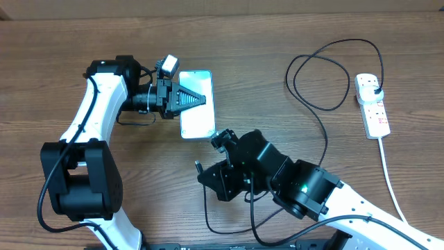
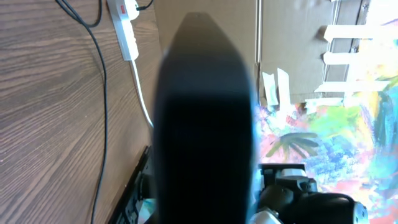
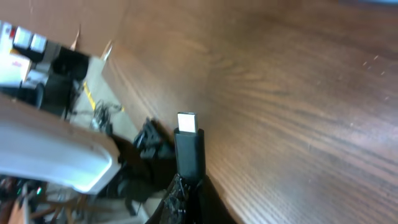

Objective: Plug charger to phone and switch on socket

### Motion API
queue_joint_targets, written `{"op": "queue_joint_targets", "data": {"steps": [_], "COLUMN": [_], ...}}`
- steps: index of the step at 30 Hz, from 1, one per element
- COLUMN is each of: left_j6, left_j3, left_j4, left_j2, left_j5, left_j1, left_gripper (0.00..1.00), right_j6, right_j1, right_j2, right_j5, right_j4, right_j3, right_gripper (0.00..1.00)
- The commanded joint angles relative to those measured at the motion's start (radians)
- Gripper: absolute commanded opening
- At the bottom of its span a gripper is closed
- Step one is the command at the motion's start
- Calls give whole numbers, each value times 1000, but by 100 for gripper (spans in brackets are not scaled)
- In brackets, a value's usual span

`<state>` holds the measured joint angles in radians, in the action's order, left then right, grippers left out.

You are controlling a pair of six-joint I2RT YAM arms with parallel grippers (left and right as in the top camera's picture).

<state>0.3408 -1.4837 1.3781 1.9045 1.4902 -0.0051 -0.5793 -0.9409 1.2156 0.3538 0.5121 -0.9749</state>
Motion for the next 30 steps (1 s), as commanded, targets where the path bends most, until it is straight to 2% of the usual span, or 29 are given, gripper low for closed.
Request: {"op": "queue_joint_targets", "data": {"steps": [1,11,16,26,30], "left_j6": [27,51,54,-158,-183], "left_j3": [-23,-23,-23,-23,-23], "left_j4": [5,-7,-69,-185,-178], "left_j2": [-2,-2,-2,-2,-2], "left_j5": [26,20,-5,-61,-65], "left_j1": [-30,-63,-59,-59,-59], "left_gripper": [4,4,5,4,4], "right_j6": [-46,-61,-60,-61,-61], "right_j1": [-7,-6,-6,-6,-6], "right_j2": [25,71,71,71,71], "right_j5": [-103,-175,-174,-241,-260], "right_j4": [-41,-72,-84,-62,-61], "right_j3": [3,2,2,2,2], "right_gripper": [4,4,4,4,4]}}
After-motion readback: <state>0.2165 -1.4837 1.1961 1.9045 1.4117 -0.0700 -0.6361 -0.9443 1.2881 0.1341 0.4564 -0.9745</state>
